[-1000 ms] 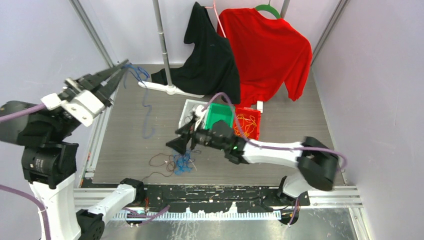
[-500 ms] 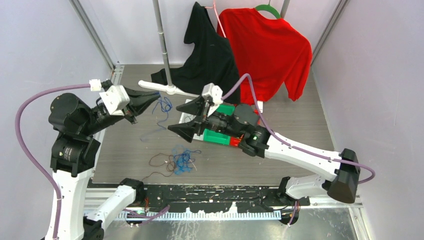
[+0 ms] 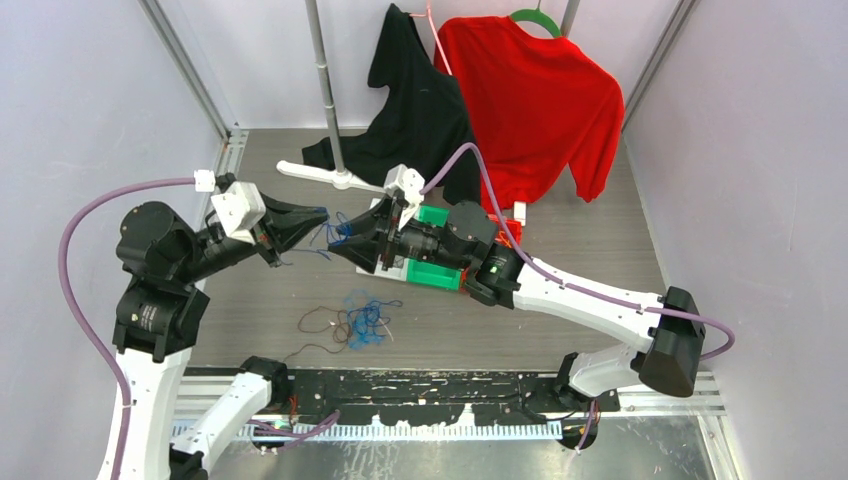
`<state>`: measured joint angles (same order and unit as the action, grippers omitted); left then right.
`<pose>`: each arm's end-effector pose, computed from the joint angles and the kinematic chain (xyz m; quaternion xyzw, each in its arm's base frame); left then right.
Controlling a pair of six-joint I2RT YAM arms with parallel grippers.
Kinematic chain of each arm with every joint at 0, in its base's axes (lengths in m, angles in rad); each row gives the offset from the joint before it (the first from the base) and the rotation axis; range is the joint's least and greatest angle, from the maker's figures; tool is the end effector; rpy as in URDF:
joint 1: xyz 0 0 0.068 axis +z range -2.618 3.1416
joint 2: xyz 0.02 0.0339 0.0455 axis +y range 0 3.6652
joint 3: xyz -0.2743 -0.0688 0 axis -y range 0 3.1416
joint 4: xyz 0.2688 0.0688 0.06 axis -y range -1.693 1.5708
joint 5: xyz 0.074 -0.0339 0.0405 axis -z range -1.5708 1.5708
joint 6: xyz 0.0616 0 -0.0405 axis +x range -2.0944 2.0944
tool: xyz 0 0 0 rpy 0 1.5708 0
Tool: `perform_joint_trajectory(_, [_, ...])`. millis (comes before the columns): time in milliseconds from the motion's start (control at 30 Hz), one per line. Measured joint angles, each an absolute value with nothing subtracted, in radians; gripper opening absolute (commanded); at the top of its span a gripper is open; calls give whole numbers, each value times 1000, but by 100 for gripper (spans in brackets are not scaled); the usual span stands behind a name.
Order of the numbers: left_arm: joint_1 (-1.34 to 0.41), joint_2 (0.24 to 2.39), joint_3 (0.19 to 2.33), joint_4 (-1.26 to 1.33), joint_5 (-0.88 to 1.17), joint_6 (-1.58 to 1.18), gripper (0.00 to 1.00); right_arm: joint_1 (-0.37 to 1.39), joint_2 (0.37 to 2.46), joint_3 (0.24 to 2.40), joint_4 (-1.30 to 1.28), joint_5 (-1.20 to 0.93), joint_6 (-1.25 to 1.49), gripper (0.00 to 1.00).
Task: Untangle the cables
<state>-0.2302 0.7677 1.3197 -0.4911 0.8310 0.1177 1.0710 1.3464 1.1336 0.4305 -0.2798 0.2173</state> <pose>0.1214 -0.0752 0.5031 0.3981 0.5666 -0.3136 0.6497 0.1597 0.3280 0.4116 -0.3557 0.5193 0.5335 0.5650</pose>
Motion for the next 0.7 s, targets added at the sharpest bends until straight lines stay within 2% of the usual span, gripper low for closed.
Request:
perform_joint_trajectory(67, [-230, 758, 1300, -491, 831, 110, 0, 1069, 1346, 1134, 441, -284, 227, 31])
perform_joint_trajectory(167, [-230, 749, 1275, -491, 830, 109, 0, 1069, 1346, 1134, 450, -289, 244, 6])
perform_joint_trajectory(200, [-230, 747, 1266, -491, 828, 109, 0, 1068, 1346, 1134, 451, -289, 247, 2])
perform_joint_trajectory(333, [-230, 746, 1244, -494, 814, 117, 2, 1063, 1345, 1129, 458, -281, 267, 1])
perform_joint_trajectory(367, [-230, 746, 1239, -498, 811, 123, 10, 1059, 1343, 1127, 458, -278, 272, 1])
perform_joint_trajectory(400, [-230, 746, 1235, -506, 805, 138, 25, 1053, 1340, 1122, 458, -274, 279, 1])
perform_joint_trajectory(433, [-230, 746, 1232, -519, 797, 153, 41, 1046, 1336, 1118, 455, -271, 287, 1])
perform_joint_trajectory(467, [-230, 746, 1229, -534, 786, 176, 62, 1032, 1333, 1113, 448, -265, 292, 1])
perform_joint_trajectory(533, [-230, 748, 1225, -586, 761, 231, 77, 994, 1323, 1107, 418, -245, 298, 1])
perform_joint_trajectory(700, [-230, 765, 1224, -721, 659, 362, 98, 877, 1308, 1100, 236, -111, 229, 1])
